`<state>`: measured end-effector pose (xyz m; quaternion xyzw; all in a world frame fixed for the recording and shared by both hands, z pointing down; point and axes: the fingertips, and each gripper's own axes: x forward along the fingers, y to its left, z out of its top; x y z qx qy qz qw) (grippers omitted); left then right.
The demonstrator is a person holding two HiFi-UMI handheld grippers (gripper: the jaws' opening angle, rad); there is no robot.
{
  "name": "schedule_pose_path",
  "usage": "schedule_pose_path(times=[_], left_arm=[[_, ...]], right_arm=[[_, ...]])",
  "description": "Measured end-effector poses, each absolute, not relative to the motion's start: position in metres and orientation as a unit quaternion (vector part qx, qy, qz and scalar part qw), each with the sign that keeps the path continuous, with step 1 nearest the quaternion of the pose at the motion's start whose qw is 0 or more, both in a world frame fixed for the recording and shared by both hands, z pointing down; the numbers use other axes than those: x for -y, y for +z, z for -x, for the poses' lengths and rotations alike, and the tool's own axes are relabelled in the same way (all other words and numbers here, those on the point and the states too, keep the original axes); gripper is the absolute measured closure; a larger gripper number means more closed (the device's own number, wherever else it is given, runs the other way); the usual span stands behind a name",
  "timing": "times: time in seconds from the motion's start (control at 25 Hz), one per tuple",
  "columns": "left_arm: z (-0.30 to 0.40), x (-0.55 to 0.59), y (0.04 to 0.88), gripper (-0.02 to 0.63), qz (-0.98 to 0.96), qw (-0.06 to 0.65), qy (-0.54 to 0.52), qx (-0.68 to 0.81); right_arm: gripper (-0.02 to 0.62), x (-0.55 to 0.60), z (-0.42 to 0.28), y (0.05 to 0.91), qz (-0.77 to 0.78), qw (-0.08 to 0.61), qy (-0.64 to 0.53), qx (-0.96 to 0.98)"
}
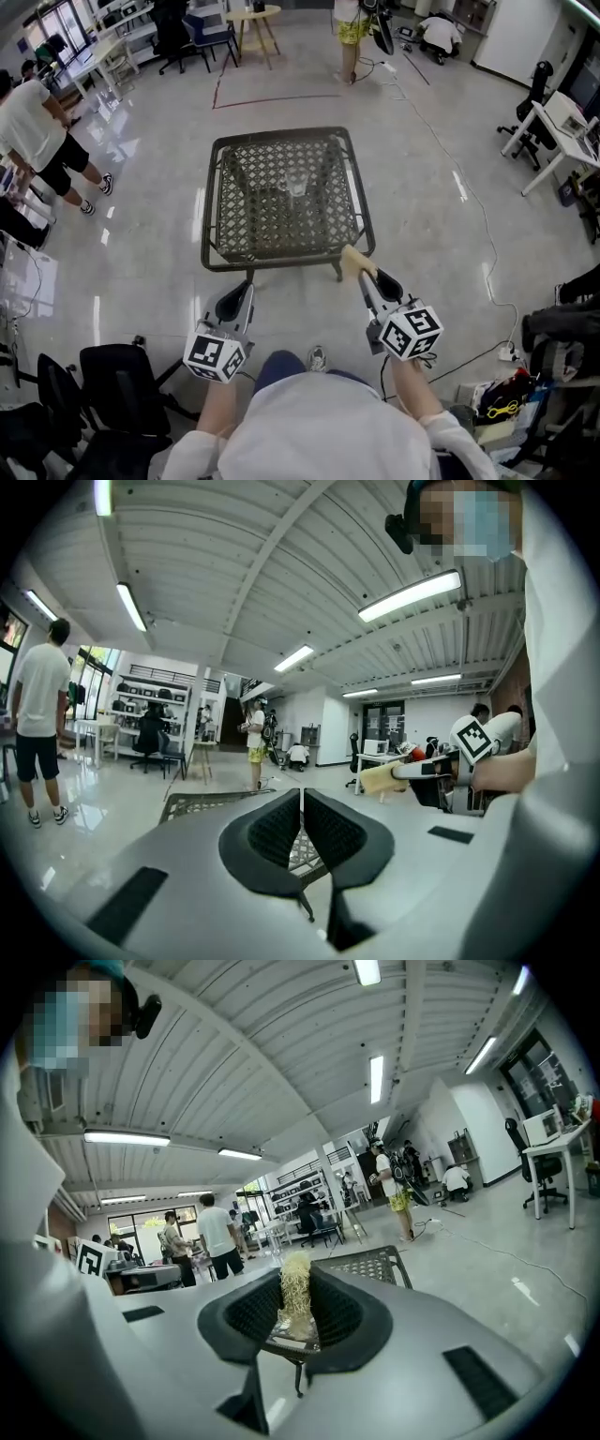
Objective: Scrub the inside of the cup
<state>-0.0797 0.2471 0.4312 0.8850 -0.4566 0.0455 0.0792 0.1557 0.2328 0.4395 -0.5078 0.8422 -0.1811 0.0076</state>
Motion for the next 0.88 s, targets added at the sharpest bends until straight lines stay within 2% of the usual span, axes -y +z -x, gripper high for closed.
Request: schedule_pose_path(times=[0.24,0.88], left_arm=[[0.07,-0.223,0.436,0.568,-0.882,0.084,0.054,0.461],[0.102,-0.092,0.451,0.568,-0.882,0.098,0.058,0.458]], right_arm=[[0.5,-0.208,-0.16,0.446,0.497,0.006,-0.187,-0.847],[0.5,-0.089,-0.134,0.452,0.512,0.004,-0.188,-0.838]])
